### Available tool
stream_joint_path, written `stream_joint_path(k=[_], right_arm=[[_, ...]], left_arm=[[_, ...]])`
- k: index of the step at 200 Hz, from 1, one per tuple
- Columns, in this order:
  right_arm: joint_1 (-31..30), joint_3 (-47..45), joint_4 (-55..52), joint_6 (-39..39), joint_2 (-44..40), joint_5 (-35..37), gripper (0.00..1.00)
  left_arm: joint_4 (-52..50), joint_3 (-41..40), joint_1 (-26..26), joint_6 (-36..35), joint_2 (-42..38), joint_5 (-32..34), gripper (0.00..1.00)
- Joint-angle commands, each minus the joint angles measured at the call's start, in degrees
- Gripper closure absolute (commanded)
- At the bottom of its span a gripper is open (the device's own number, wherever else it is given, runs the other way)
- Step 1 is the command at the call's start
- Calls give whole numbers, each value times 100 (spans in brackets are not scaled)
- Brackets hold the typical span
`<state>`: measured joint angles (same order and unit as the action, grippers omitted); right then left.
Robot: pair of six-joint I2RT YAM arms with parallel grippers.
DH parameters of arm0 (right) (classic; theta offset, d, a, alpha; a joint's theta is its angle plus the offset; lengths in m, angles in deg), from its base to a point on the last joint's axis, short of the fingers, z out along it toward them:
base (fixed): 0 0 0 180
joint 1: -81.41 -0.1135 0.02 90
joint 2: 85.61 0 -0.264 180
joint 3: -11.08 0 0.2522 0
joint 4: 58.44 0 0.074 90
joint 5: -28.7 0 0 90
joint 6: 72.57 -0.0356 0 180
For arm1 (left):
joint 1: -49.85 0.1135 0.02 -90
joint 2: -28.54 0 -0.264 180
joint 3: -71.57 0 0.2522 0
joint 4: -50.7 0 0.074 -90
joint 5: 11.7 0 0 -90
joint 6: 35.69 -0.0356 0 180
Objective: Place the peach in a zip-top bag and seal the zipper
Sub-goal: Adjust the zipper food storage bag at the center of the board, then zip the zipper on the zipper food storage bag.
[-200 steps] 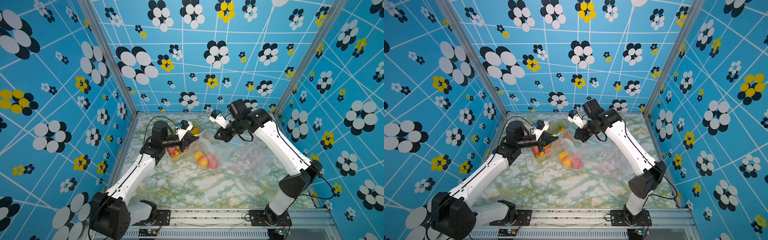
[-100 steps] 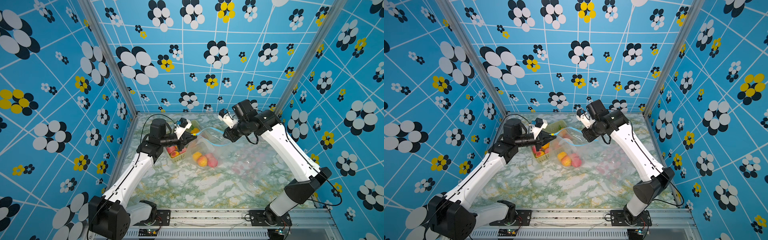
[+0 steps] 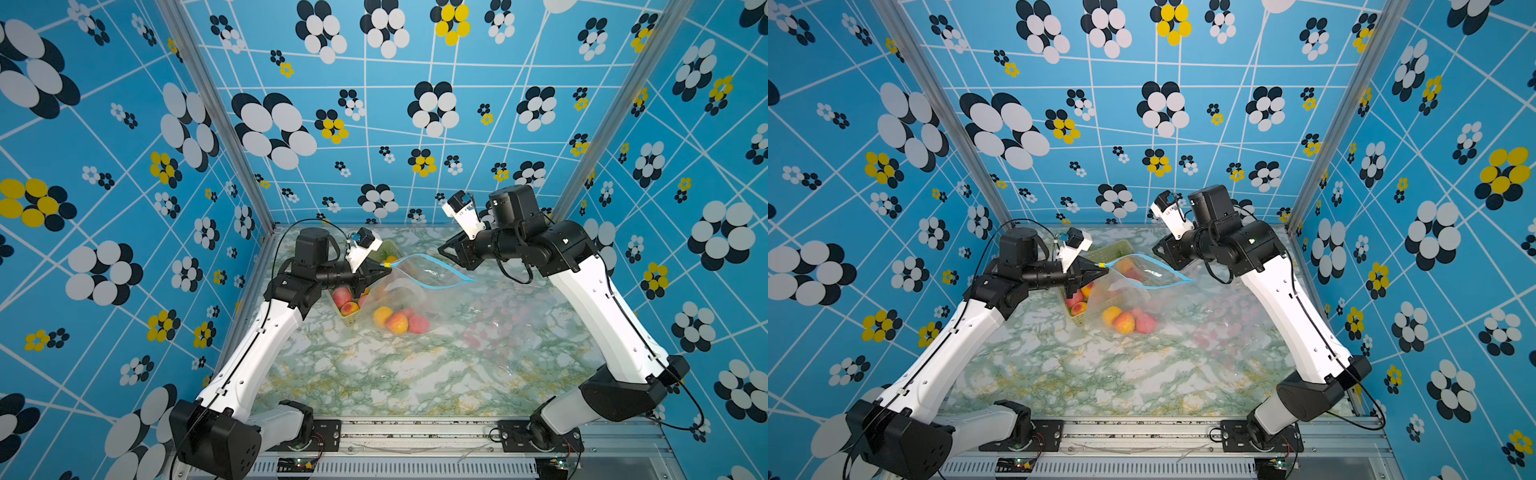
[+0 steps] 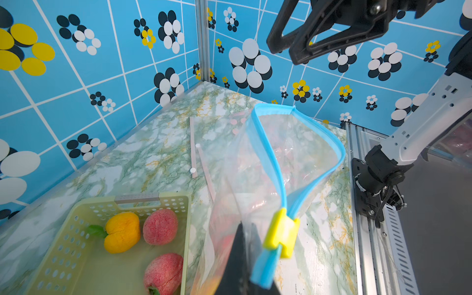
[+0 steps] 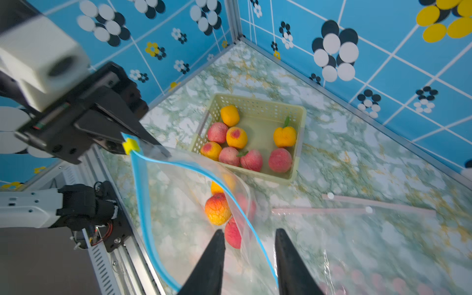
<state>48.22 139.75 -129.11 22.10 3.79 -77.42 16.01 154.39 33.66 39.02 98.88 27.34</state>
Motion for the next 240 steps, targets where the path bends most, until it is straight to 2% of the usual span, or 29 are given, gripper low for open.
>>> stream_joint_path(k=[1,19,33,44,63,103,163,219,240], right_arm=[[-36,-171,999,-281,19,-1056,51],[-329,-98,1159,-23,120,-1091,53],[-710,-23,1067,510,201,-785,53],[-928,62,973,804,276,-605,57],[-1087,81,929,1125,351,-630,64],[-1471,-74,1030,1718,430,-76,68],[-1603,153,838,2063,703,12,69],[-1605,640,514,2159,1079,179,66],[-1606,729,444,2179,1133,177,71]], left_arm=[[-341,253,43,-175,58,-58,100],[-466,345,42,-201,107,15,100],[-576,409,45,-258,137,7,100],[-620,433,44,-287,149,7,100],[-651,430,45,-339,155,5,100],[-645,389,44,-387,149,-59,100],[-661,363,41,-405,146,-103,100],[-688,343,48,-466,121,-190,100],[-679,321,41,-468,107,-184,100]])
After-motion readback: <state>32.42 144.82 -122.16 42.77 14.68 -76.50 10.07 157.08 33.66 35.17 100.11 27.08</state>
